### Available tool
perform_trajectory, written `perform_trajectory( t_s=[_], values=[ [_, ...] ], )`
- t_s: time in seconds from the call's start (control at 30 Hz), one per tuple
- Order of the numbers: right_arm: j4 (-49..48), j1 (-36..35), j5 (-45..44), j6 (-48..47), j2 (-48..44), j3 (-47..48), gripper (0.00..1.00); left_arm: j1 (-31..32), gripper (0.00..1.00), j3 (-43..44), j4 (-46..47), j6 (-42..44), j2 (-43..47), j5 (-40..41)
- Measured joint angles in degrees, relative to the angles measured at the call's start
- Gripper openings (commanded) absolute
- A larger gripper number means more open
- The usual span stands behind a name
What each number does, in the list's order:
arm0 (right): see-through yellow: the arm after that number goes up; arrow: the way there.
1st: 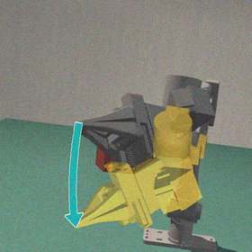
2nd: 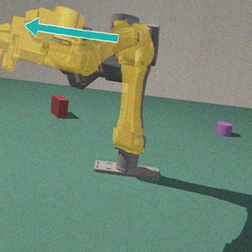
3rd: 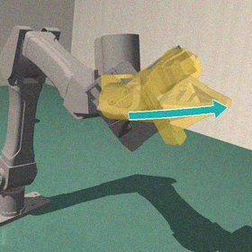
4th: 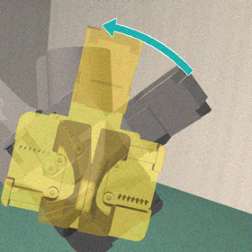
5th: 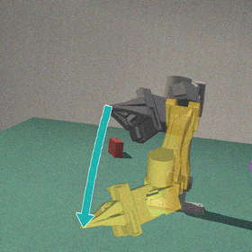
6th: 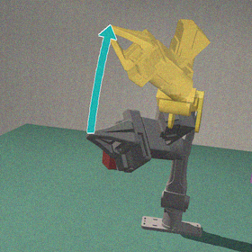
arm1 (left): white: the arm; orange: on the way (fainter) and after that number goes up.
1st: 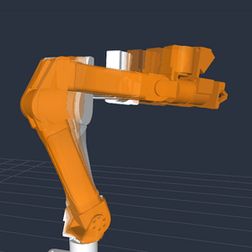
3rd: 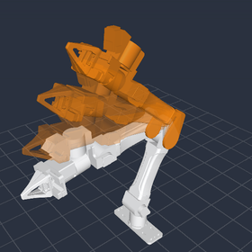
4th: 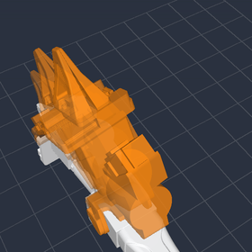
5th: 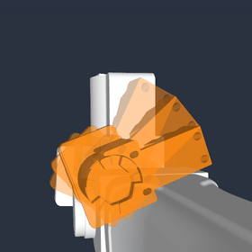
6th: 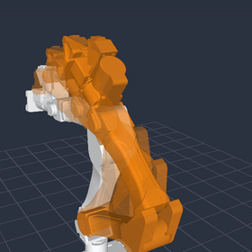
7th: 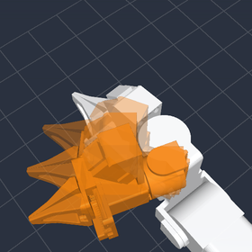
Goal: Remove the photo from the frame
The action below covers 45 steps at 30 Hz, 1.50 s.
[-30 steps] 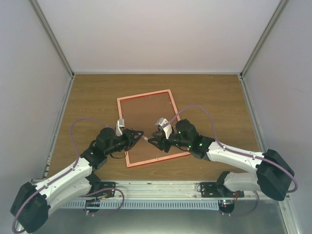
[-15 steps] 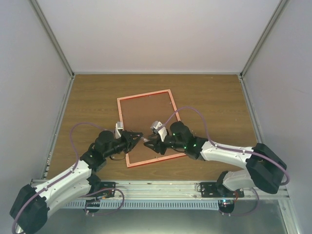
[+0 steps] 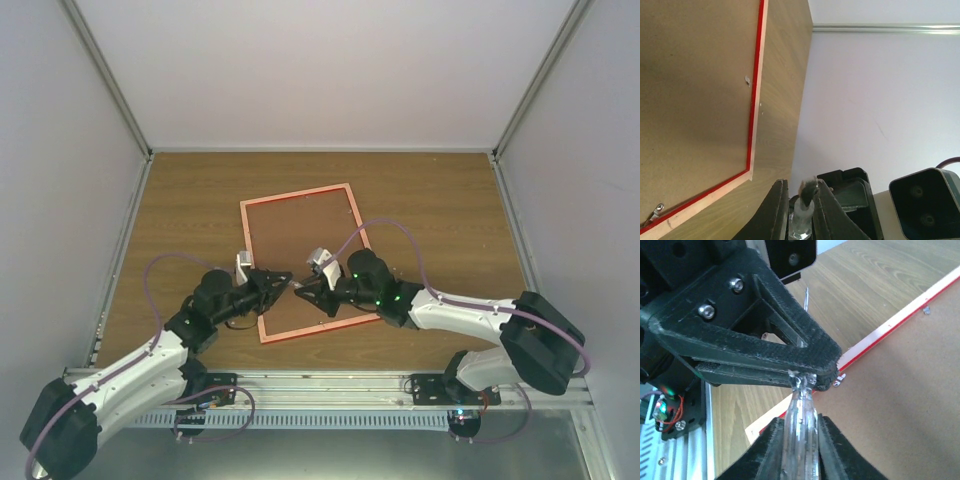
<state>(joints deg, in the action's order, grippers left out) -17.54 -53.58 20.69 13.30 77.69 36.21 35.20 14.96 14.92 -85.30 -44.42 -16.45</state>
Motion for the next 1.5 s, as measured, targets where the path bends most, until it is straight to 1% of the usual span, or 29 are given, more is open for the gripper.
perform_trajectory(
  t_s=[0.07,0.1,0.13,0.23,0.37,0.5,0.57,0.67,0.77,0.97,1.17,1.33,1.5],
  values=[
    [-0.11,-0.13,-0.07,0.22,0.0,0.0,0.08,-0.02,0.06,-0.48,0.33,-0.26,0.09,0.02],
    [-0.07,-0.15,-0.22,0.22,0.0,0.0,0.05,0.0,0.11,-0.52,0.31,-0.28,0.09,0.09],
    [-0.09,-0.15,-0.22,0.26,0.0,0.0,0.01,-0.02,0.18,-0.55,0.35,-0.24,0.09,0.17],
    [-0.13,-0.15,-0.26,0.0,0.0,0.0,0.0,-0.13,0.32,-0.52,-0.13,0.35,0.22,0.31],
    [0.79,-0.11,-0.44,-0.02,-0.02,0.15,0.01,-0.98,0.5,-0.28,-3.69,3.48,1.27,1.2],
    [3.08,0.46,-0.46,0.02,-0.09,0.68,0.01,-4.02,0.59,2.82,-12.81,10.08,1.77,3.65],
    [4.35,1.16,-0.46,0.0,-0.09,1.05,0.01,-5.66,0.62,5.03,-16.94,13.97,1.73,5.09],
    [6.6,2.21,-0.42,0.0,-0.09,2.1,0.01,-7.98,0.64,8.07,-21.49,20.68,0.94,7.3],
    [8.39,3.54,-0.48,0.02,-0.09,2.84,0.0,-9.68,0.66,10.91,-25.75,27.43,-2.1,9.75],
    [13.81,5.77,-1.66,-0.28,0.5,5.01,0.01,-11.67,0.67,13.05,-30.67,36.54,-9.68,12.92],
    [18.56,5.9,-2.16,-2.21,6.51,10.23,0.01,-13.35,0.64,13.11,-31.28,41.0,-16.76,13.16],
    [21.11,4.79,-0.98,-3.06,12.44,12.66,0.01,-15.74,0.58,12.31,-30.47,42.75,-17.75,12.61],
    [23.19,3.67,0.48,-3.74,17.44,14.73,0.01,-17.09,0.54,10.47,-28.79,43.6,-19.19,11.21]
  ],
)
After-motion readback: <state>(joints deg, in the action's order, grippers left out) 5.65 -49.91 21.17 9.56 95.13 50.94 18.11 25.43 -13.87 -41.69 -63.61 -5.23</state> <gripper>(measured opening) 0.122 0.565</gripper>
